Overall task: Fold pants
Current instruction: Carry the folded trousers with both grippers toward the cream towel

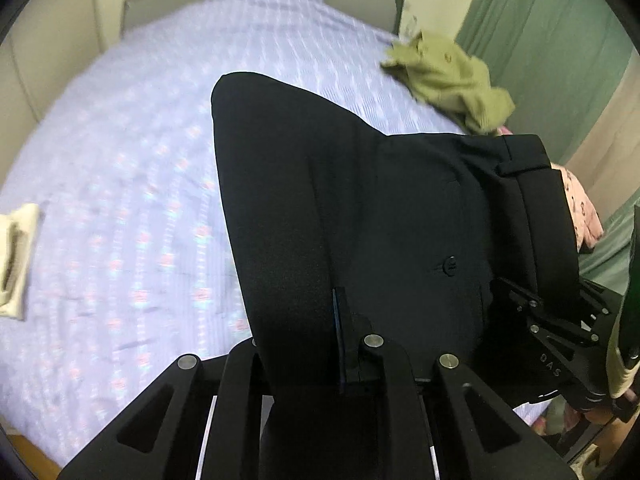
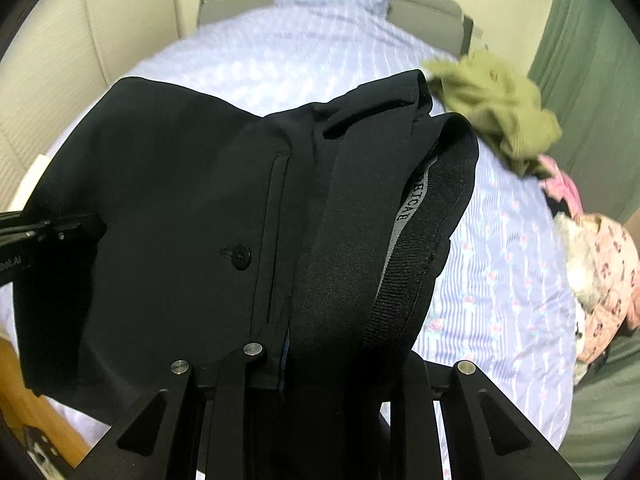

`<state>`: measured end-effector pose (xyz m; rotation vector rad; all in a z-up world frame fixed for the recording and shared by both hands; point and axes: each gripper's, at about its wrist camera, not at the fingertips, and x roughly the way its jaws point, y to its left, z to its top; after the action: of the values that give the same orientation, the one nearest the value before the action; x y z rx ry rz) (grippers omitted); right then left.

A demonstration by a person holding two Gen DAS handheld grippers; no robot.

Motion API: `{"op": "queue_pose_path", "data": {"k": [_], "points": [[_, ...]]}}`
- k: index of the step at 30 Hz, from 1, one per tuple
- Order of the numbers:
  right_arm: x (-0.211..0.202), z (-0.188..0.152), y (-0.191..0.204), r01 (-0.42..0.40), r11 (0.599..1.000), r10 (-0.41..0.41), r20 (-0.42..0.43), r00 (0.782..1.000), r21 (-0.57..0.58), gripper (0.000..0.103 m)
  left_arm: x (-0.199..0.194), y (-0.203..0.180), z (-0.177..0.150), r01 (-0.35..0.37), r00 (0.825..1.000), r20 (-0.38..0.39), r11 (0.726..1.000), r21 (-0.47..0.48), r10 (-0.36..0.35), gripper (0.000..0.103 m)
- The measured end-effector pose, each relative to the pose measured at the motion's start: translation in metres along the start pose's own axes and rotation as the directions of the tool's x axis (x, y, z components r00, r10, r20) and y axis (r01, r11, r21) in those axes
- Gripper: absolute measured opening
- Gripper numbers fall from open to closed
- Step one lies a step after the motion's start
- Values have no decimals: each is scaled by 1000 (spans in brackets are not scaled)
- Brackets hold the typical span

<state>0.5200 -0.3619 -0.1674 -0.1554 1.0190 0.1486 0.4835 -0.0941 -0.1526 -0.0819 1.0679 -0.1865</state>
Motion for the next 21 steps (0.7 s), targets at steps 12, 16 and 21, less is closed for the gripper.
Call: {"op": "queue_pose_path", "data": {"k": [12, 16, 21], "points": [[-103, 4, 67, -116, 986, 136, 171, 976, -119, 23, -132, 44, -42, -133, 975, 163, 985, -114, 150, 14], [-112, 5, 81, -151, 978, 175, 183, 967, -141, 23, -153, 72, -56, -163, 968, 174, 979, -123, 183, 14], [-103, 14, 91, -158, 974, 187, 174, 967, -164, 23, -160, 117, -65, -133, 969, 188, 979, -154, 161, 14]]}}
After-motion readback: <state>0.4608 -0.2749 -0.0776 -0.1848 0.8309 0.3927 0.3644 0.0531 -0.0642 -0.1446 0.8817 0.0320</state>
